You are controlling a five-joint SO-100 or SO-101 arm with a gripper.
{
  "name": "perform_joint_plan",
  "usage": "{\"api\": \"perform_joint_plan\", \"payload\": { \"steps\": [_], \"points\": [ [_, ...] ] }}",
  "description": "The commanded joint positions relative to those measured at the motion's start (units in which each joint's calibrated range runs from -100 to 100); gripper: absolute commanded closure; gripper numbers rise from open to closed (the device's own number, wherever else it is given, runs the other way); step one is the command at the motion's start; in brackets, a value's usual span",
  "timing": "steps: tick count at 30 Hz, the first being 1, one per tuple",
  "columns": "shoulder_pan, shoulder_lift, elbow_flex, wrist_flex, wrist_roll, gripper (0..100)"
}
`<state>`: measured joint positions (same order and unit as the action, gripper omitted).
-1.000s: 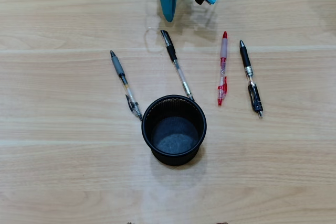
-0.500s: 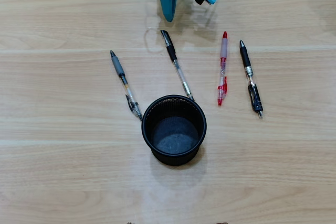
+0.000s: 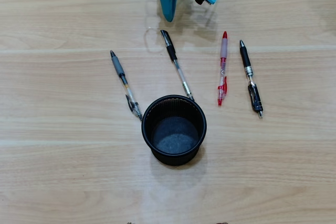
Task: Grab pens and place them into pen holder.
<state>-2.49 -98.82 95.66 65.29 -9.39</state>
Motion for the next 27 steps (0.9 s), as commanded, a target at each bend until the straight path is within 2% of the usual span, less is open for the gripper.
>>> {"api": "perform_joint_plan", "payload": {
  "steps": [1,17,27],
  "points": [
    [0.4,-0.5,-0.3,0.2,-0.3,98],
    [0.4,-0.5,-0.3,0.2,-0.3,98],
    [10.9,-0.5,-0.2,-0.6,-0.2,98]
  ]
}}
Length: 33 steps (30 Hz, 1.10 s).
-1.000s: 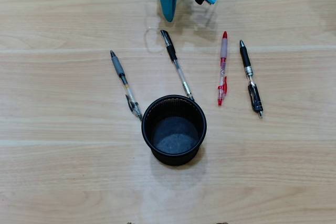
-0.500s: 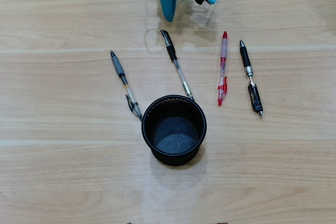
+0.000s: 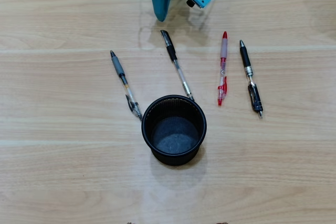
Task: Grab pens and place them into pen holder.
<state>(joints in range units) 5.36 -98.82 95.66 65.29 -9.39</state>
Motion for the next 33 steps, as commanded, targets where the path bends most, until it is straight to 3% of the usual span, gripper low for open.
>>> {"api": "perform_joint_plan", "payload": {
  "steps": [1,12,17,25,33],
  "points": [
    [3.8,-0.5,-0.1,-1.0,-0.2,98],
    [3.6,4.5,-15.4,-17.0,-0.3,98],
    [1.8,27.1,-27.7,-21.8,-0.3,98],
    [0.2,71.7,-59.6,-17.8,0.0,98],
    [2.1,93.2,-75.2,-17.4,-0.3,97]
  ]
}}
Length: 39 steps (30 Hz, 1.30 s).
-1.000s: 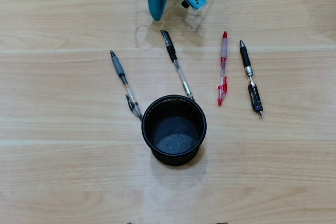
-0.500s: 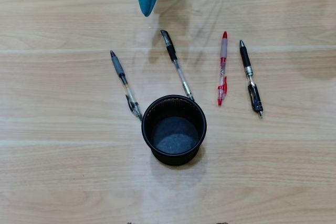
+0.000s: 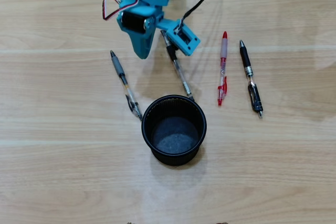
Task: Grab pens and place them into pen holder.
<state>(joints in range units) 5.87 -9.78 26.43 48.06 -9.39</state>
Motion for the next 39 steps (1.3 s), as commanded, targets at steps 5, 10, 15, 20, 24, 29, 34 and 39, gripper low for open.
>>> {"api": "perform_joint_plan", "payload": {
  "steps": [5,10,15,20,24,29,34,39],
  "points": [
    [4.3,10.9,-9.5,-0.2,-0.3,84],
    [6.2,15.3,-12.6,-0.2,-4.0,80],
    [7.2,19.2,-14.6,-0.1,-7.9,80],
    [8.6,24.1,-15.1,-0.2,-11.4,80],
    [8.7,27.6,-15.1,-0.2,-11.6,80],
    [9.4,29.7,-15.2,0.5,-14.6,81],
    [10.9,30.1,-15.1,3.5,-18.9,99],
    [13.8,30.1,-15.1,9.1,-21.9,98]
  ]
}}
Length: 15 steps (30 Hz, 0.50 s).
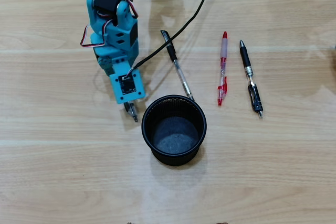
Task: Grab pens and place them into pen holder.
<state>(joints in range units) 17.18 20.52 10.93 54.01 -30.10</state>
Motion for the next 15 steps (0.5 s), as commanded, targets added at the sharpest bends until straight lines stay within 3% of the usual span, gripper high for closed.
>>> {"api": "perform_joint_plan", "payload": {
  "steps": [1,8,15],
  "points": [
    [3.1,-0.2,0.5,3.4,-1.2,98],
    [8.4,-5.9,-1.2,5.1,1.2,98],
    [12.8,-19.3,-13.0,12.0,4.2,98]
  ]
}}
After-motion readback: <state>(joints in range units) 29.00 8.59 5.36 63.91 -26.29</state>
